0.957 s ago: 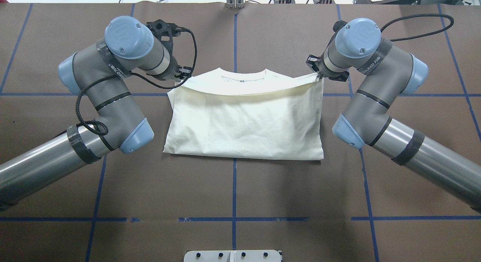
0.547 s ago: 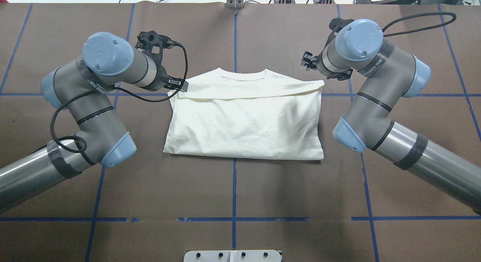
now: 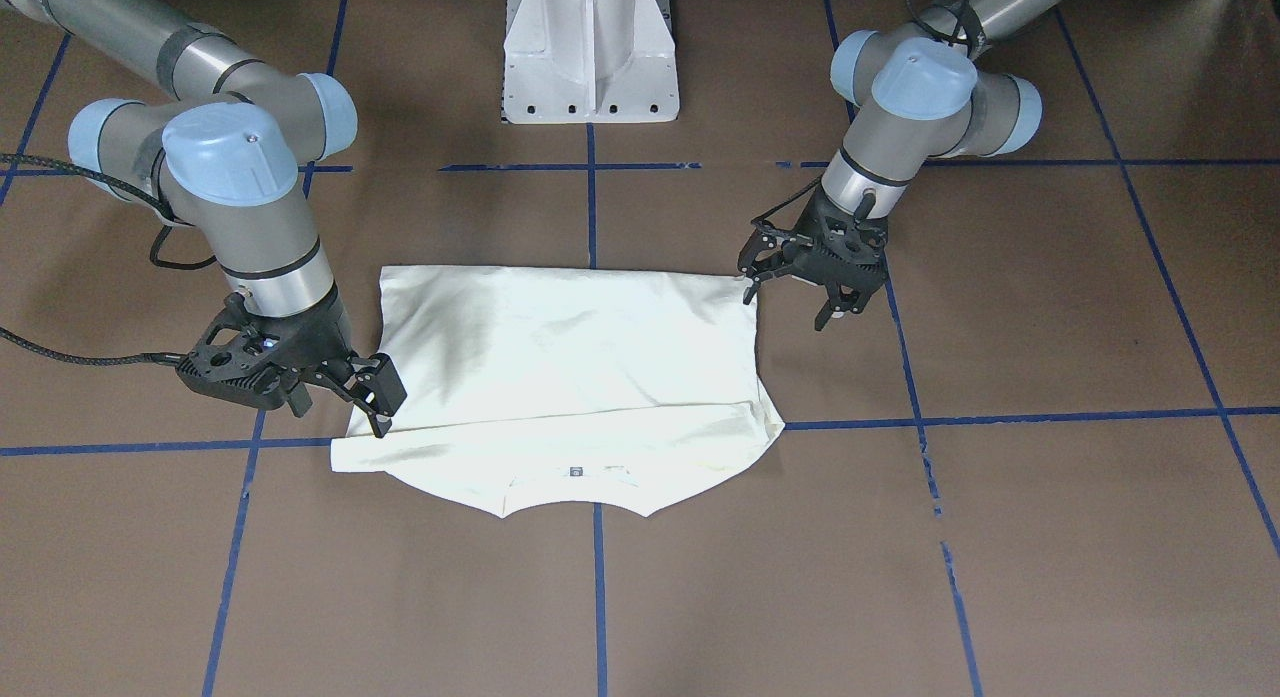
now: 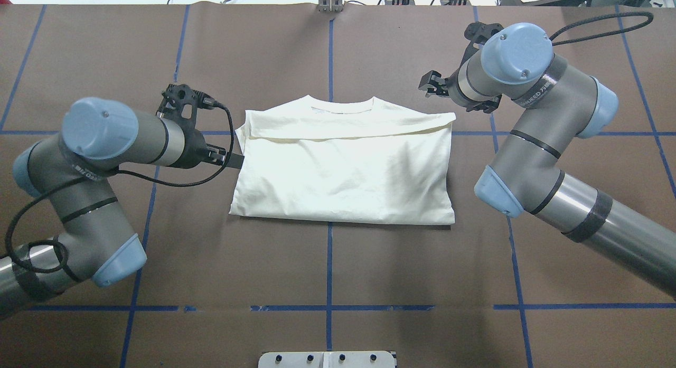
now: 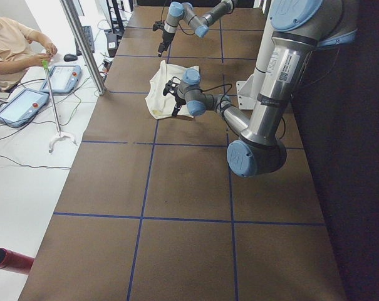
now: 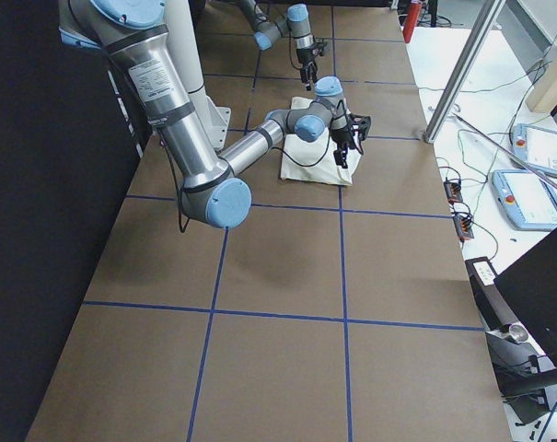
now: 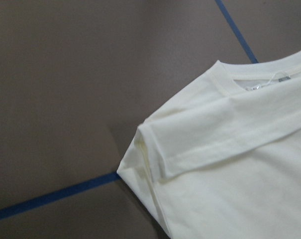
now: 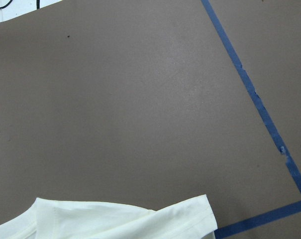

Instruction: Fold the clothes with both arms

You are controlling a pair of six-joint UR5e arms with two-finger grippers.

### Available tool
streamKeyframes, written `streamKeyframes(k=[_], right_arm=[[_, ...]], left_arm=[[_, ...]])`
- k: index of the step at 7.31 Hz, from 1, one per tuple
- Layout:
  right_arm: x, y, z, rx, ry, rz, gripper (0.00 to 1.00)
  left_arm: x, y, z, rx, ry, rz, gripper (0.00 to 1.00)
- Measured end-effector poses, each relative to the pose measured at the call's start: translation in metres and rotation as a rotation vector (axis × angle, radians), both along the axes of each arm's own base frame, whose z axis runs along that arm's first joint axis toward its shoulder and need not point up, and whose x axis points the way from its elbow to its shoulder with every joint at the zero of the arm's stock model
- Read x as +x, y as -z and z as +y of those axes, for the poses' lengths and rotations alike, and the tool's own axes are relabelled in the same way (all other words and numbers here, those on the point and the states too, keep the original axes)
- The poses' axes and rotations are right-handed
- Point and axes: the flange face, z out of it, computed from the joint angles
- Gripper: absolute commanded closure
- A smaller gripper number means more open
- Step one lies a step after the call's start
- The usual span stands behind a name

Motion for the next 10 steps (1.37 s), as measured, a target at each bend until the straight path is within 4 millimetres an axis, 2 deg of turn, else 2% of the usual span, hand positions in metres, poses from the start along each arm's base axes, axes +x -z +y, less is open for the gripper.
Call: streamKeyframes(k=[1,2,5,8,9,10], right_arm=[[0.000,0.000,0.000,0.001,0.000,-0.001,0.00],[0.000,0.000,0.000,0.003,0.000,-0.002,0.00],[0.000,0.000,0.000,0.005,-0.001,-0.003,0.00],[0.001,0.000,0.000,0.004,-0.002,-0.004,0.00],[0.001,0.000,0.001,0.004,-0.002,-0.005,0.00],[0.001,0.000,0.001,0.004,-0.003,-0.005,0.00]], left_arm=[[0.017,-0.006,0.020,-0.024,0.007,0.017,0.25],[0.028,-0.009,0.032,-0.036,0.007,0.021,0.31],[0.038,-0.013,0.042,-0.056,0.007,0.022,1.00],[0.036,-0.017,0.041,-0.056,0.012,0.014,1.00],[0.031,-0.017,0.034,-0.037,0.016,0.005,1.00],[0.020,-0.020,0.019,-0.005,0.029,-0.015,1.00]])
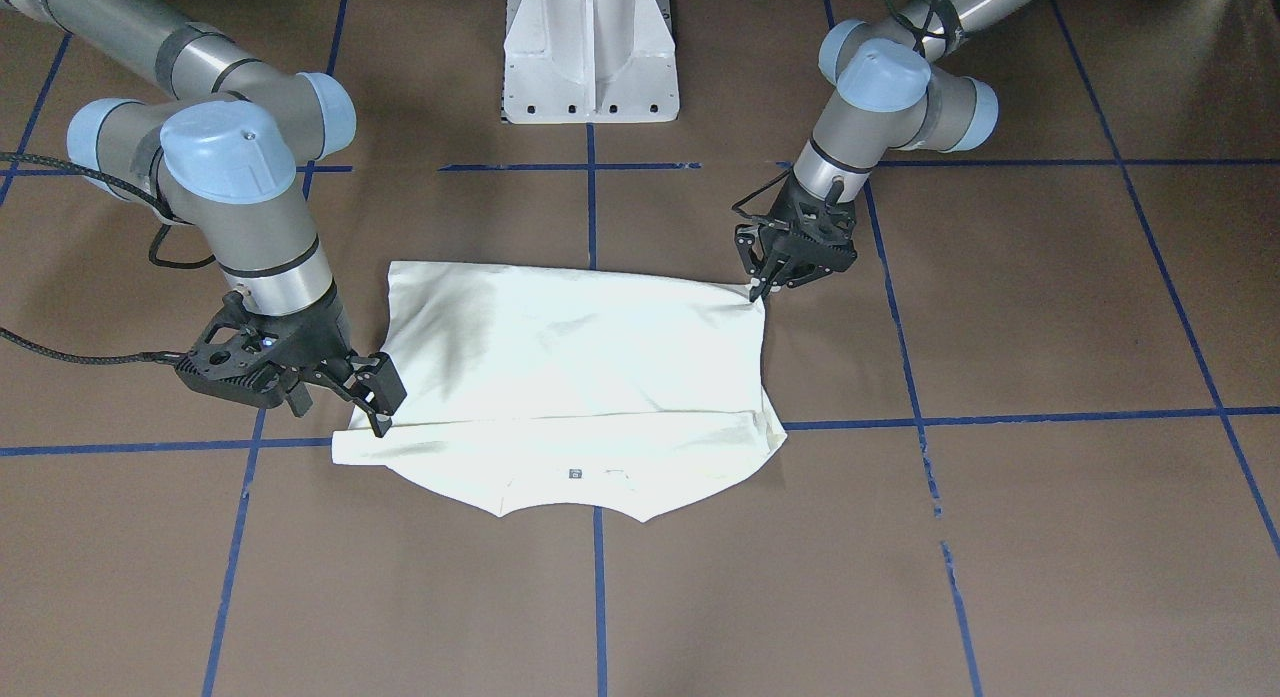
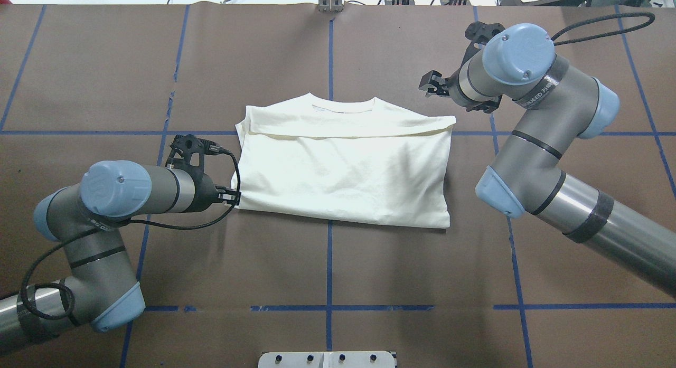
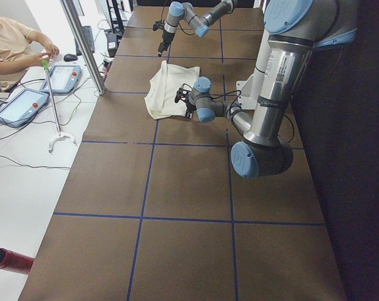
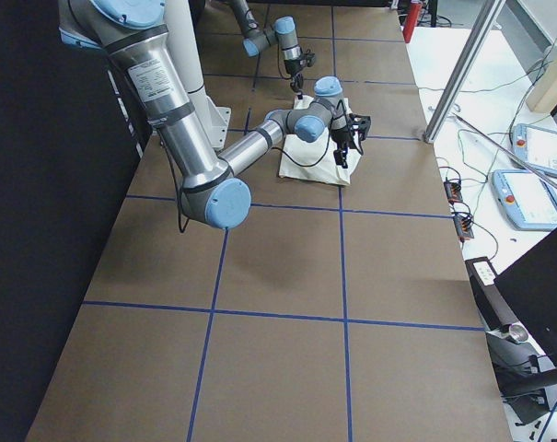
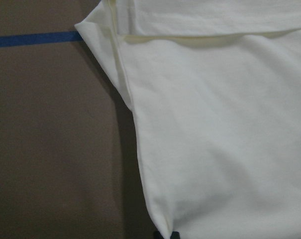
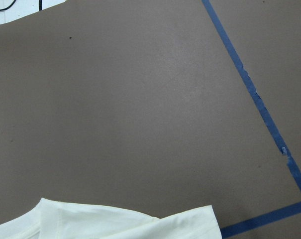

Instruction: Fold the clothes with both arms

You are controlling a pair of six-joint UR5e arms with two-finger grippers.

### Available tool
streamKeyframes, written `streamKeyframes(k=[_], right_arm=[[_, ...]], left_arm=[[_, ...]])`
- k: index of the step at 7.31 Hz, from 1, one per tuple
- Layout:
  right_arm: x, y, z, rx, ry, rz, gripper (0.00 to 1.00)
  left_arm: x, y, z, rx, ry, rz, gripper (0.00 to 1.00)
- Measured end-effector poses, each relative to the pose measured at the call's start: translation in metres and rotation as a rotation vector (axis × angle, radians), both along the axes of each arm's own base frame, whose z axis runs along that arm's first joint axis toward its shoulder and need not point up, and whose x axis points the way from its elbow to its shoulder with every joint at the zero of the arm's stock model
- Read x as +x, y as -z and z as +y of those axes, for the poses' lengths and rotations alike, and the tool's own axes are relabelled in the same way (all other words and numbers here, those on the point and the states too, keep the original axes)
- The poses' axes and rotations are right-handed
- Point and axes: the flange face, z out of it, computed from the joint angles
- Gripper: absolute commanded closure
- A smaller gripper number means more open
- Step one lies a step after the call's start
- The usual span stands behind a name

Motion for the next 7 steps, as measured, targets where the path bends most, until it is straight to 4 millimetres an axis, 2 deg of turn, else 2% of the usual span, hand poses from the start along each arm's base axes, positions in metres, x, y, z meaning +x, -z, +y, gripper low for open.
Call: streamKeyframes(k=[1,2,3,4,5,6,7], right_arm=[[0.000,0.000,0.000,0.000,0.000,0.000,0.00],[0.000,0.001,0.000,0.002,0.000,-0.002,0.00],[0.001,0.002,0.000,0.003,-0.001,-0.003,0.00],[0.001,0.003,-0.001,0.004,-0.003,-0.004,0.00],[0.003,0.004,-0.002,0.005,-0.005,-0.005,0.00],[0.005,0.006,-0.003,0.007,-0.008,-0.008,0.00],[0.006,0.008,-0.003,0.009,-0.009,-0.012,0.00]], left_arm=[[-0.017,-0.010,-0.029,0.031,0.029,-0.037,1.00],[-0.032,-0.022,-0.067,0.050,0.067,-0.082,1.00],[-0.039,-0.028,-0.118,0.067,0.106,-0.128,1.00],[-0.039,-0.024,-0.175,0.076,0.142,-0.170,1.00],[-0.031,-0.011,-0.229,0.075,0.180,-0.206,1.00],[-0.017,0.011,-0.274,0.078,0.226,-0.241,1.00],[-0.009,0.029,-0.309,0.087,0.272,-0.264,0.07]])
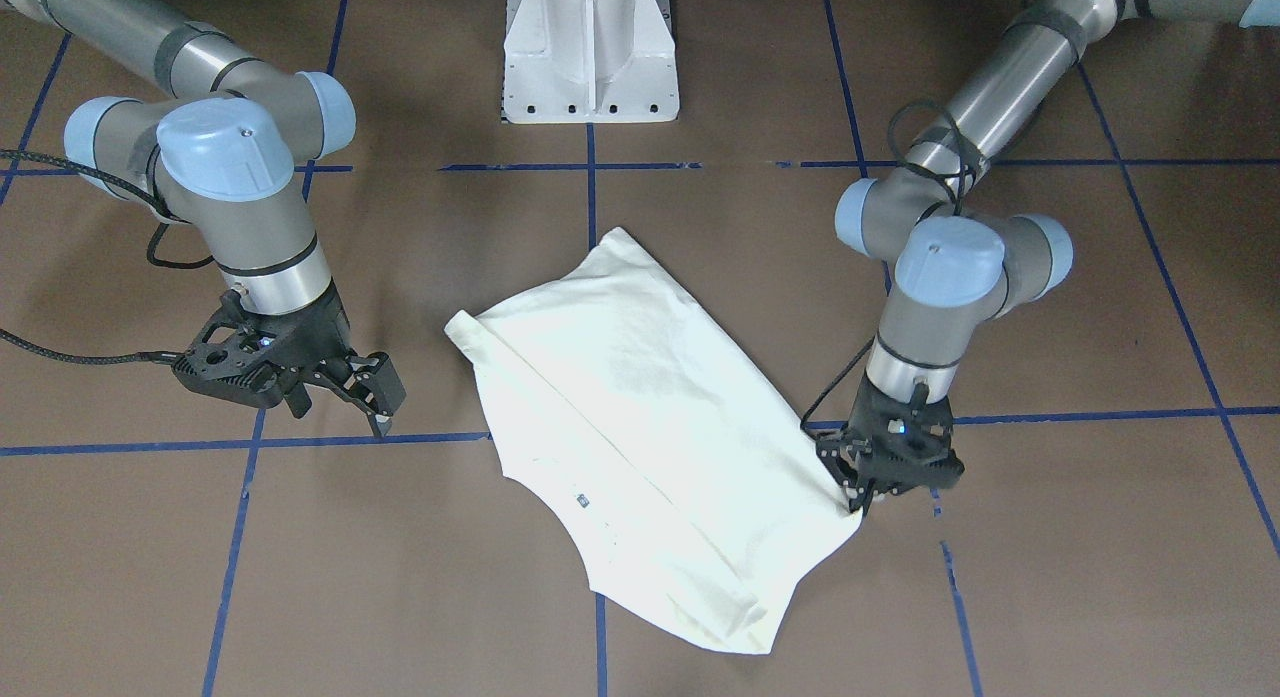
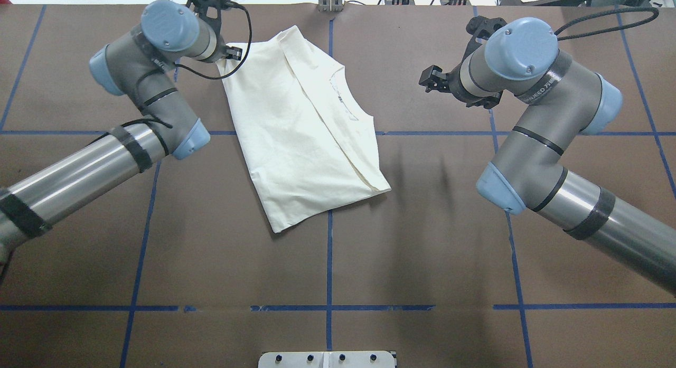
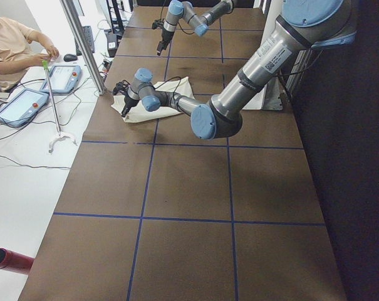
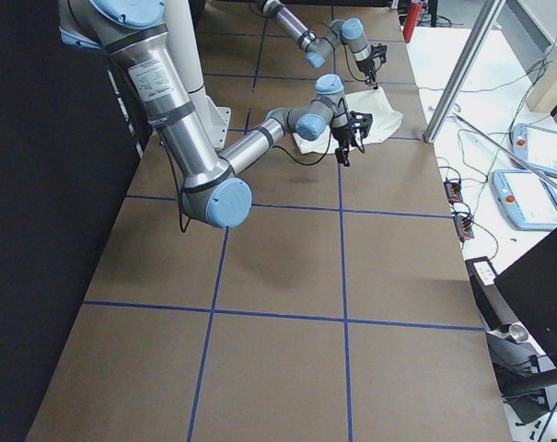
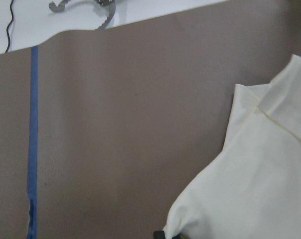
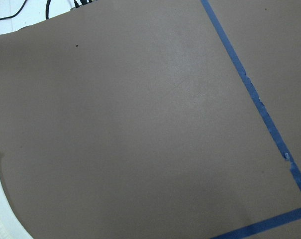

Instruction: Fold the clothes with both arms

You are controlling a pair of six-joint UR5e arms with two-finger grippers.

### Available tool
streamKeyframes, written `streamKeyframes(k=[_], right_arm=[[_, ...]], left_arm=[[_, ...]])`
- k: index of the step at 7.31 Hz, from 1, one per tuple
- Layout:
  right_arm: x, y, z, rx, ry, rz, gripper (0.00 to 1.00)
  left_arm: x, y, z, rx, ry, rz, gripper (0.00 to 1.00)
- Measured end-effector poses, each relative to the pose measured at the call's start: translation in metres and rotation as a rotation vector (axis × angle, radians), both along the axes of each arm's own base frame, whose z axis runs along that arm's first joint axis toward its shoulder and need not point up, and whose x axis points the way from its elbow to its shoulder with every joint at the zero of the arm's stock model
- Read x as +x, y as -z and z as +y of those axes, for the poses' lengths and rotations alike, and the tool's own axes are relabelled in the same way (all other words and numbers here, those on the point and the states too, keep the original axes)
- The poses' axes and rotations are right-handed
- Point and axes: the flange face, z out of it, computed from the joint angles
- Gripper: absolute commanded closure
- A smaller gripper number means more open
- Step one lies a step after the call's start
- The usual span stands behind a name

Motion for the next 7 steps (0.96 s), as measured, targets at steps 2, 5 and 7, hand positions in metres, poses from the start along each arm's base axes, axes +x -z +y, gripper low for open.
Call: streamKeyframes(k=[2,5,7], right_arm=[[-0.004,0.006,0.001,0.002,0.002,-0.008,0.00],[-0.053,0.035,0.001,-0.026,-0.017,-0.039,0.39],[-0.106,0.056,-0.001,-0.024,-0.045,-0.019,0.43]], left_arm=[[-0.022,0.004,-0.031,0.051,0.012,-0.038,0.00],[-0.081,-0.015,-0.028,0.096,-0.127,0.008,0.00],[-0.096,-0.025,-0.011,0.119,-0.161,0.036,0.00]])
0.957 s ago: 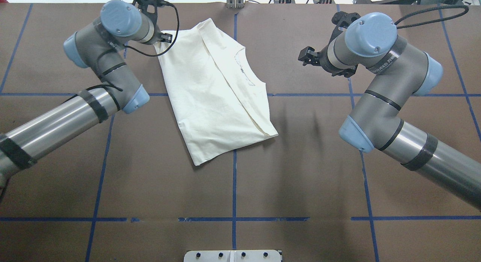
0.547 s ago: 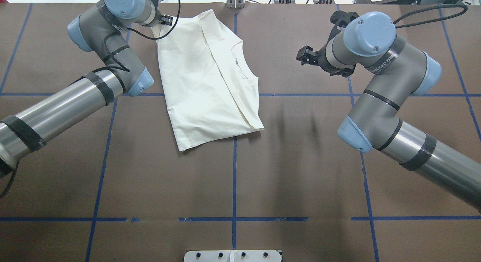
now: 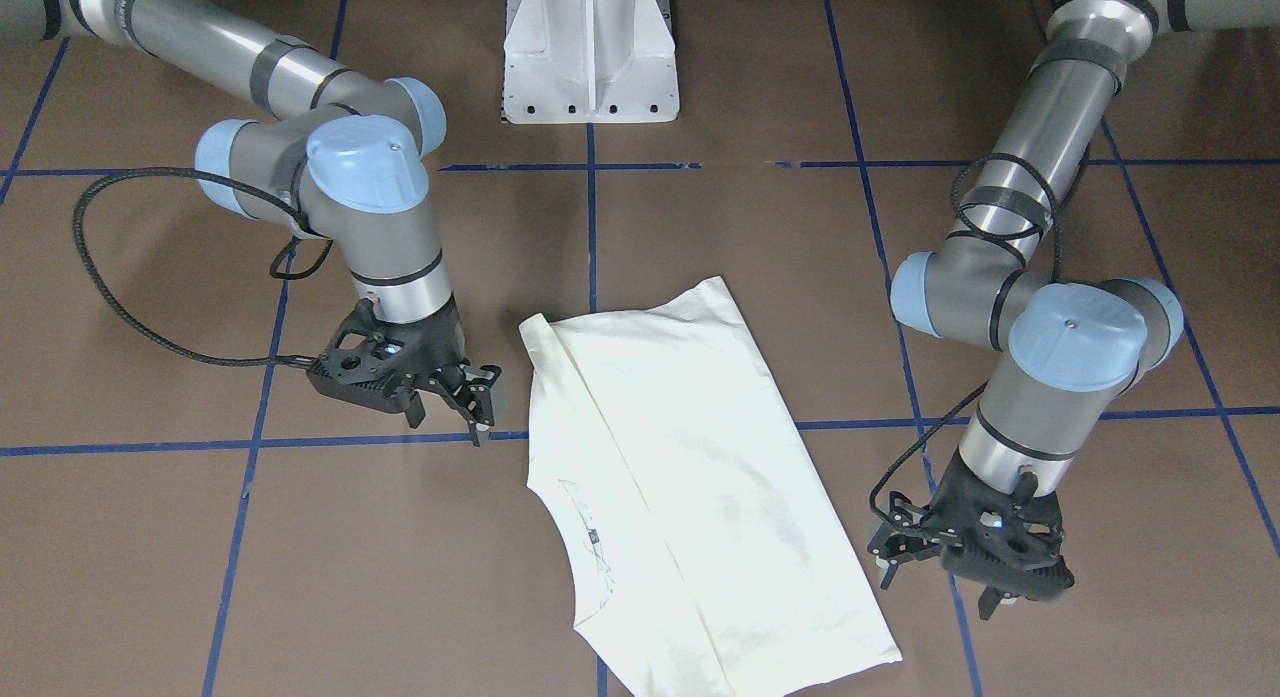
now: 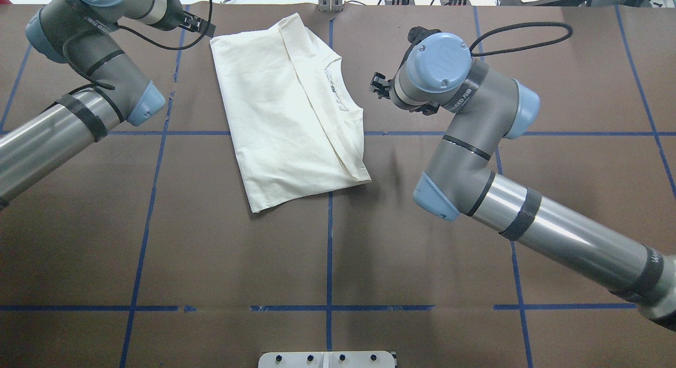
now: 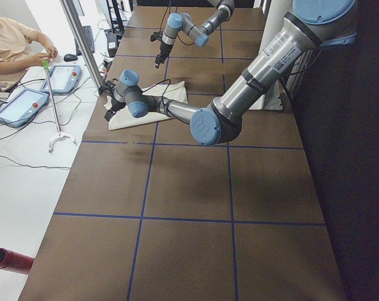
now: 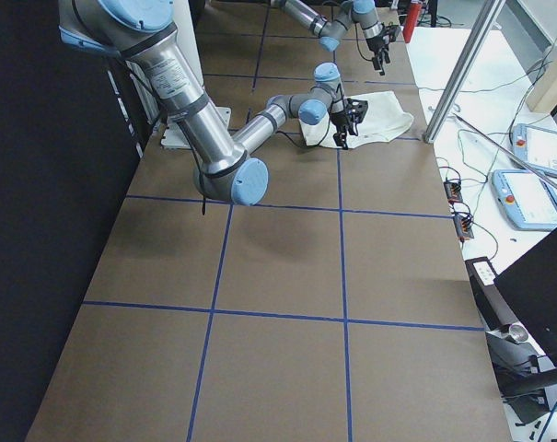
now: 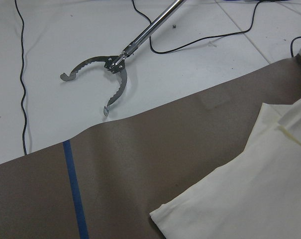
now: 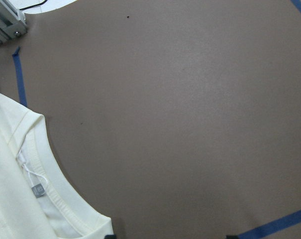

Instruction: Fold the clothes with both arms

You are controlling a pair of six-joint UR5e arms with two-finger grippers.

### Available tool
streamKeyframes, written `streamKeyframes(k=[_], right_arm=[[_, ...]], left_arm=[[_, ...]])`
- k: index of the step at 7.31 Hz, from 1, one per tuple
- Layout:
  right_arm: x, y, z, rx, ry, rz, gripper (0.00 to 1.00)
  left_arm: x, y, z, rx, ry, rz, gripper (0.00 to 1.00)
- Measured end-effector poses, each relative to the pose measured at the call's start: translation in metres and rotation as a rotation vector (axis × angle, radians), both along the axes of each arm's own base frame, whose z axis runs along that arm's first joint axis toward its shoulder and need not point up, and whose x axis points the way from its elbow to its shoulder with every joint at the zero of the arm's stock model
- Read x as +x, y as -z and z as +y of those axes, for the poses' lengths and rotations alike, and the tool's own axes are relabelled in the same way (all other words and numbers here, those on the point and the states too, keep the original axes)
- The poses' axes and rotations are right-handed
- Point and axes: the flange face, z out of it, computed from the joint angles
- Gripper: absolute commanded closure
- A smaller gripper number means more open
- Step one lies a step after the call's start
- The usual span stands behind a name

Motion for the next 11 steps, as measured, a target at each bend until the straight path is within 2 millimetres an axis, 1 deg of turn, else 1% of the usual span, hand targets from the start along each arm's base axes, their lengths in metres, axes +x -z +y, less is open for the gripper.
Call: streamKeyframes(k=[2,3,4,5,7,11], right_arm=[[-0.041,0.006,0.005,0.004,0.006,0.035,0.43],[-0.058,0.007,0.010,0.009,0.011,0.049,0.45],[-0.069,0.007,0.015,0.012,0.019,0.059,0.46],[-0.077,0.007,0.021,0.019,0.022,0.064,0.49],[-0.085,0.009,0.028,0.037,0.022,0.058,0.49],[-0.101,-0.003,0.040,0.040,0.033,0.079,0.57]], left_arm=[[0.000,-0.006,0.005,-0.002,-0.007,0.001,0.00],[0.000,-0.010,0.006,-0.005,-0.009,0.000,0.00],[0.000,-0.012,0.007,-0.007,-0.009,-0.001,0.00],[0.000,-0.013,0.008,-0.008,-0.010,-0.002,0.00],[0.000,-0.014,0.008,-0.008,-0.010,-0.002,0.00],[0.000,-0.015,0.009,-0.005,-0.011,0.000,0.00]])
